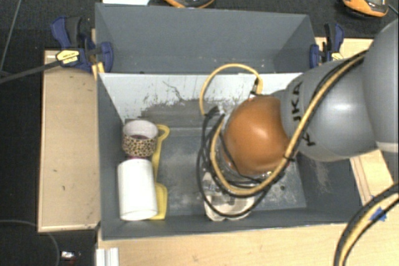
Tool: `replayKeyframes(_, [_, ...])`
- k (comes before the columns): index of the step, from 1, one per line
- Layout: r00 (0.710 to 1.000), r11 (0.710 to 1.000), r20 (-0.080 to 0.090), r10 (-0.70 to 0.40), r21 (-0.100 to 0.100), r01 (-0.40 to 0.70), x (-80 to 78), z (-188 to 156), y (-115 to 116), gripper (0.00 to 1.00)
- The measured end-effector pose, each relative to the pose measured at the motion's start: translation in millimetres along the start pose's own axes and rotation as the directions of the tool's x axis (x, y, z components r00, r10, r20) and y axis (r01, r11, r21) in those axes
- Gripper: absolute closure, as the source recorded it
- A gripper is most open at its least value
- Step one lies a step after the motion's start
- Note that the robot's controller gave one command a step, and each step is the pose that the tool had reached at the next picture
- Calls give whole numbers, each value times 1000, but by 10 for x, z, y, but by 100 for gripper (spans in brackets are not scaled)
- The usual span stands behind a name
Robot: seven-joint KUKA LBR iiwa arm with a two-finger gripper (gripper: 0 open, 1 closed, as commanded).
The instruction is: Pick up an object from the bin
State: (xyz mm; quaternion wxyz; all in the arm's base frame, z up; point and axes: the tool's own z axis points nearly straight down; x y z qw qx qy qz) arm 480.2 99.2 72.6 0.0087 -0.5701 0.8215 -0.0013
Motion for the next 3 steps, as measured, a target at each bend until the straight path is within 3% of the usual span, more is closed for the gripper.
replayKeyframes(1, [1000,1000,2,4,1,-4,-4,-146,-3,100])
replayKeyframes(3, [1000,1000,0,7,-5,-7,-14,-925,2,100])
